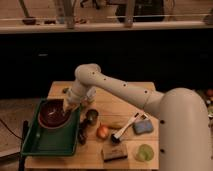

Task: Stack bowls into tray

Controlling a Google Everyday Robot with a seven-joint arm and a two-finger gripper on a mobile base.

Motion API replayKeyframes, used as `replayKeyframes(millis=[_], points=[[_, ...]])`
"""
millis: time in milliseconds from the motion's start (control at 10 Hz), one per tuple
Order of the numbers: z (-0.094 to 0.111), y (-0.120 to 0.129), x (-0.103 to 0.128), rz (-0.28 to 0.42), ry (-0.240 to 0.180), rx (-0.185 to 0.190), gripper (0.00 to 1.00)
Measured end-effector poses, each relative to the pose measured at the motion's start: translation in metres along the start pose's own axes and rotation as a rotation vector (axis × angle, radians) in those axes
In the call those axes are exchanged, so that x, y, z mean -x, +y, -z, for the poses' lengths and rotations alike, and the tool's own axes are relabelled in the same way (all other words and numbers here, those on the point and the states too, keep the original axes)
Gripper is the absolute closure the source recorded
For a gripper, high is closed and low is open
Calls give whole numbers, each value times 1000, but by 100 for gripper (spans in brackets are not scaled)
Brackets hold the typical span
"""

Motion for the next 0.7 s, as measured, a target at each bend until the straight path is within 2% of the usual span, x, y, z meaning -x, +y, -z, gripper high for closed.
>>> replayKeyframes(millis=[200,700], points=[[-9,2,-5,4,1,-7,97],[-41,5,-10,9,-48,7,97]])
